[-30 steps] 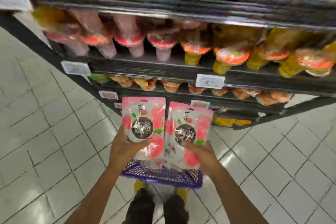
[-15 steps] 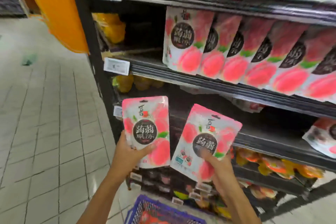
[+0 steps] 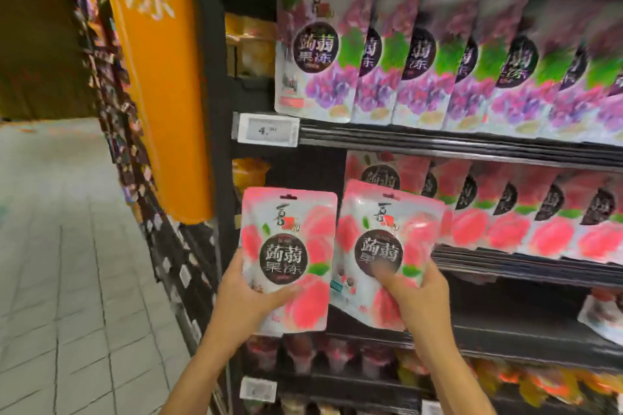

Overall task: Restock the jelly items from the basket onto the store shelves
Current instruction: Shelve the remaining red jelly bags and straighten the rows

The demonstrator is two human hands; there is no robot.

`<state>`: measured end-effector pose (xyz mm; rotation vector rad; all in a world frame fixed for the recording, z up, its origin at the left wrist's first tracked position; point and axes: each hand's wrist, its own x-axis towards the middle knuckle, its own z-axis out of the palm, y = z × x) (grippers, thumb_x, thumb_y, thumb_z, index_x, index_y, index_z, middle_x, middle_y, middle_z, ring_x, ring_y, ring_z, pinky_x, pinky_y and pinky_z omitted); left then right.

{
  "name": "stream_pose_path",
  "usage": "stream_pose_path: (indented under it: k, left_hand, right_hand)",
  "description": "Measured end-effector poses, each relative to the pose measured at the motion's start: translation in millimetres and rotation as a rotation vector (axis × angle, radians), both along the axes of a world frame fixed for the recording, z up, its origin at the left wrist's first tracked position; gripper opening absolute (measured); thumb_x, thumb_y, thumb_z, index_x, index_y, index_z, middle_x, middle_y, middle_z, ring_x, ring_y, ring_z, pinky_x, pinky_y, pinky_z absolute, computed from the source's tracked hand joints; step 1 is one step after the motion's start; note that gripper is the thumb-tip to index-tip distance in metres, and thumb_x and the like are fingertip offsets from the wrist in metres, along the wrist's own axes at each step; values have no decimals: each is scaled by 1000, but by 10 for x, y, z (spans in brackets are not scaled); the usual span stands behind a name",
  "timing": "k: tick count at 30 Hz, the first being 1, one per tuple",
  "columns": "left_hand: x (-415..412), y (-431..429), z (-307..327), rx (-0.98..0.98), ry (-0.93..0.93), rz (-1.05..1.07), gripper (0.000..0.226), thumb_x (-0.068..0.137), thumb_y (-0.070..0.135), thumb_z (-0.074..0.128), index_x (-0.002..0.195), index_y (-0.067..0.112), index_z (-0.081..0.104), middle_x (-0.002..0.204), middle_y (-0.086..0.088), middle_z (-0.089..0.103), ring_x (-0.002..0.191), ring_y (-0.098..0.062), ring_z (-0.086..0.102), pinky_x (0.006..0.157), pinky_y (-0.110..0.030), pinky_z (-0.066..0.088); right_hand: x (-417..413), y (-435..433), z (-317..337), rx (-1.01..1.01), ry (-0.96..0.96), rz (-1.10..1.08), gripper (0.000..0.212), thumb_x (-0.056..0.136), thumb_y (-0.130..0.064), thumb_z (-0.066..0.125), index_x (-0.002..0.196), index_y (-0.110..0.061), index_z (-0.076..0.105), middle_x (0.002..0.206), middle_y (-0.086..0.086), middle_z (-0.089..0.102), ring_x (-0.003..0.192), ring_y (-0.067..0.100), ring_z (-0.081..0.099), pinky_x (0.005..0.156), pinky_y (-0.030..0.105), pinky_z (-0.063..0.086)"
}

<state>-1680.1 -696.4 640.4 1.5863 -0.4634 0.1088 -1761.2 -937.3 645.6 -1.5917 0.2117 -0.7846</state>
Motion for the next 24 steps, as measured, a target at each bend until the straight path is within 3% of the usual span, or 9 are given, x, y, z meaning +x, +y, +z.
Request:
stream_pose_path:
  k: [4, 7, 9, 11, 14, 18, 20, 24]
  left_hand:
    - [168, 64, 57, 0, 1, -93, 111, 43, 60, 90, 140, 41, 40, 120, 30, 62, 110, 8, 59, 77, -10, 52]
    - [233, 41, 109, -7, -21, -117, 98, 45, 53, 92, 129, 57, 41, 121, 28, 63, 111, 8, 59, 78, -9, 51]
    - [266, 23, 142, -9, -34, -123, 89, 45, 54, 92, 118, 67, 43, 119, 28, 63, 110, 6, 60, 81, -13, 53]
    - [304, 6, 161, -11, -30, -129, 84, 45, 56, 91, 113, 69, 45, 118, 26, 64, 110, 3, 61, 83, -21, 55]
    - [376, -6, 175, -22, -22, -150, 81, 47, 53, 93, 114, 62, 49, 118, 20, 65, 110, -1, 63, 82, -26, 57]
    - [491, -12, 209, -23, -26, -157, 90, 48, 50, 95, 127, 42, 52, 123, 12, 65, 115, -8, 62, 92, -39, 56]
    - [530, -20, 240, -37, -42, -161, 88, 50, 47, 95, 127, 45, 51, 122, 13, 66, 115, -8, 63, 93, -39, 55]
    - [579, -28, 282, -48, -54, -137, 85, 51, 47, 95, 122, 57, 49, 123, 14, 66, 115, -7, 63, 93, -38, 55]
  right_hand:
    - [266, 153, 208, -13, 10, -69, 34, 70, -27, 87, 99, -21, 70, 88, -8, 76, 80, 7, 73, 64, 20, 57]
    - [448, 216, 378, -46, 30, -83, 32, 73, -29, 85, 101, -23, 70, 90, -7, 76, 83, 9, 72, 71, 26, 58]
    - [555, 256, 468, -68, 57, -72, 33, 73, -32, 84, 99, -17, 71, 88, 0, 76, 83, 18, 73, 75, 38, 59]
    - [646, 289, 550, -89, 75, -86, 38, 72, -34, 84, 91, -4, 69, 82, 15, 73, 73, 27, 71, 68, 44, 56]
    - [785, 325, 660, -107, 88, -130, 33, 71, -34, 83, 78, -8, 65, 71, 11, 70, 62, 25, 65, 58, 40, 53]
    - [991, 380, 751, -61, 78, -156, 32, 76, -29, 82, 87, -6, 62, 83, 16, 70, 82, 39, 68, 71, 49, 58]
    - [1089, 407, 779, -57, 82, -185, 36, 77, -28, 81, 90, -2, 60, 89, 22, 68, 88, 43, 66, 77, 55, 57]
    - [1209, 491, 722, -109, 90, -244, 24, 82, -17, 75, 88, -8, 54, 88, 14, 66, 81, 30, 63, 76, 49, 56]
